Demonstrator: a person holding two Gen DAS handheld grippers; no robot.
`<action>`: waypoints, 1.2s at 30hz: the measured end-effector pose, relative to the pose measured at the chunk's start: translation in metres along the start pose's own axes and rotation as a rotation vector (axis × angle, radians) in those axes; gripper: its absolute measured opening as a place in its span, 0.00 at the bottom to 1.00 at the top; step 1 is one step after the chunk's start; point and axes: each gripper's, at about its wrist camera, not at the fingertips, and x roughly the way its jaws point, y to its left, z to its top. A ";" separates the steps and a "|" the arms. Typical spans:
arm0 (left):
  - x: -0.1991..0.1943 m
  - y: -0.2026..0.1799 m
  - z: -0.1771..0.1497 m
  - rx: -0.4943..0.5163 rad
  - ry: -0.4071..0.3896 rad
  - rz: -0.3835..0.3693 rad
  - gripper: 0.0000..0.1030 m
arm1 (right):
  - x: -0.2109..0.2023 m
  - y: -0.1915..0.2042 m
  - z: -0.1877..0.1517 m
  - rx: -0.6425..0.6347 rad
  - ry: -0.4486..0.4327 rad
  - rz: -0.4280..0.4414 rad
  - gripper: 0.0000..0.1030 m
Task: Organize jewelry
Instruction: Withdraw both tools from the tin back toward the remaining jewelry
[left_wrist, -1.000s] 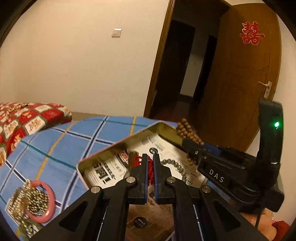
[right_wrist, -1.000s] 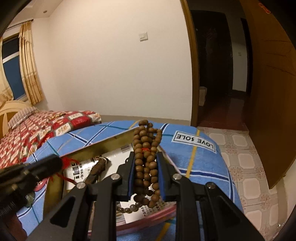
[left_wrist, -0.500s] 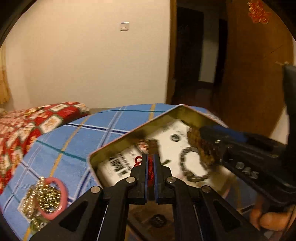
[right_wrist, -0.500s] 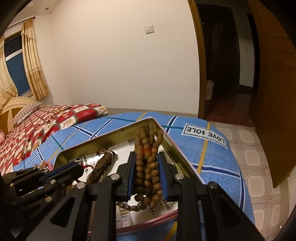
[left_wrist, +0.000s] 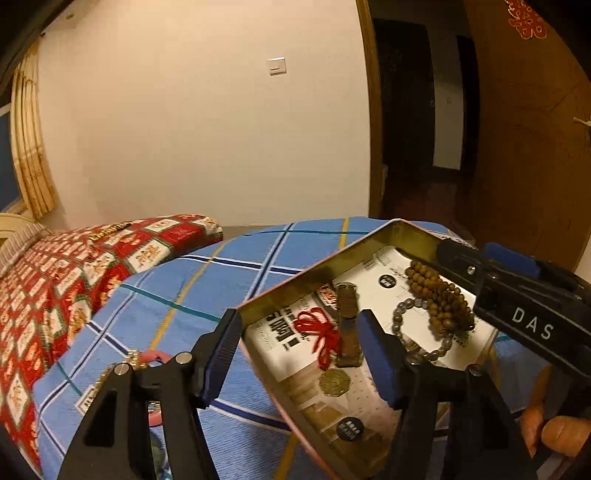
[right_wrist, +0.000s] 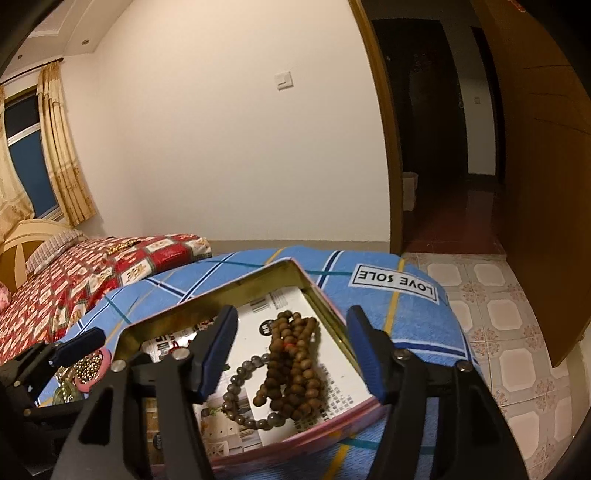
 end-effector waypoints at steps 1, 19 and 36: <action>-0.002 0.001 0.000 0.002 -0.004 0.009 0.63 | -0.001 0.000 0.000 0.002 -0.004 -0.003 0.67; -0.029 0.048 -0.021 -0.045 -0.013 0.129 0.63 | -0.009 0.011 -0.007 -0.017 -0.039 -0.070 0.70; -0.050 0.089 -0.043 -0.121 -0.011 0.156 0.63 | -0.037 0.042 -0.029 -0.027 -0.059 -0.124 0.70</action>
